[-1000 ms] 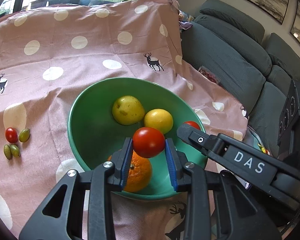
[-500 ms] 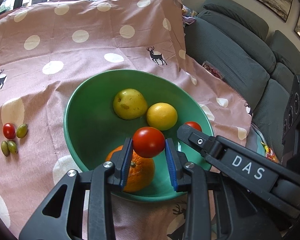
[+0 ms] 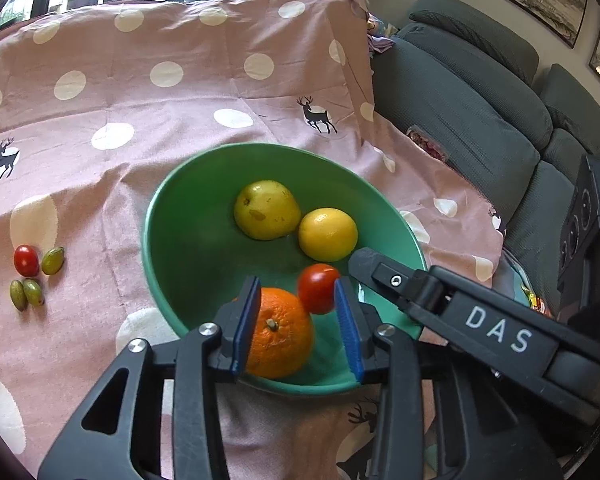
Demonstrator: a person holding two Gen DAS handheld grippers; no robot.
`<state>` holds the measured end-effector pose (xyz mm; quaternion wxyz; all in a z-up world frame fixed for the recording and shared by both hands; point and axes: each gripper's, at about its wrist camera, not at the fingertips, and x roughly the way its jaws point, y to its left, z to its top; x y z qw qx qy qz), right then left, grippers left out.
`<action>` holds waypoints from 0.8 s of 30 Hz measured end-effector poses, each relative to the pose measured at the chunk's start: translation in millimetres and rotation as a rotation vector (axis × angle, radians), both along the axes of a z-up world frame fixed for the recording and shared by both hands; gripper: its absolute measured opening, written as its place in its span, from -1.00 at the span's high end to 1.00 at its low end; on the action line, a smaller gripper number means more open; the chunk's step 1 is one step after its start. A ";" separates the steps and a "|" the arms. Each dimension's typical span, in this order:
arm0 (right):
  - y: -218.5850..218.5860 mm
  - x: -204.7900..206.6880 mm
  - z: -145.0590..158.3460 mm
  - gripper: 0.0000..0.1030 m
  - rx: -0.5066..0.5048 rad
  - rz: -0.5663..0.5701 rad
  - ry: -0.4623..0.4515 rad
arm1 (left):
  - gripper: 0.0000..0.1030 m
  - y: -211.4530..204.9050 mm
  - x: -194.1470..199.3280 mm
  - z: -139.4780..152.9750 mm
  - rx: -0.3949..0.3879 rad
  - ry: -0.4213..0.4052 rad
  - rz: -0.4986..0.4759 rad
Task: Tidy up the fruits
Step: 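Lower the tomato into the bowl and open the right gripper, then move the right gripper back to the remaining cherry tomato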
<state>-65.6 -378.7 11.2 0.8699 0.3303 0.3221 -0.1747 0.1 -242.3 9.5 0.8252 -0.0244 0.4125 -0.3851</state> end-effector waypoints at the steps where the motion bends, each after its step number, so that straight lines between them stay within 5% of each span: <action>1: 0.5 -0.5 0.8 0.26 0.002 -0.001 -0.007 | 0.11 3.5 0.6 1.3 -0.001 -0.002 0.009; 5: 6.1 -4.1 7.9 0.00 -0.029 -0.018 -0.024 | -0.13 16.4 1.1 6.9 -0.015 -0.003 0.035; 10: 13.5 -5.4 15.3 -0.05 -0.023 -0.013 -0.070 | -0.38 39.7 1.7 16.4 -0.038 -0.017 0.075; 18: 31.9 -1.4 22.1 -0.06 -0.023 -0.004 -0.100 | -0.46 88.4 4.6 30.2 -0.049 -0.055 0.183; 24: 55.1 8.4 24.7 -0.06 -0.032 0.034 -0.103 | -0.46 130.7 10.9 32.6 0.035 -0.103 0.340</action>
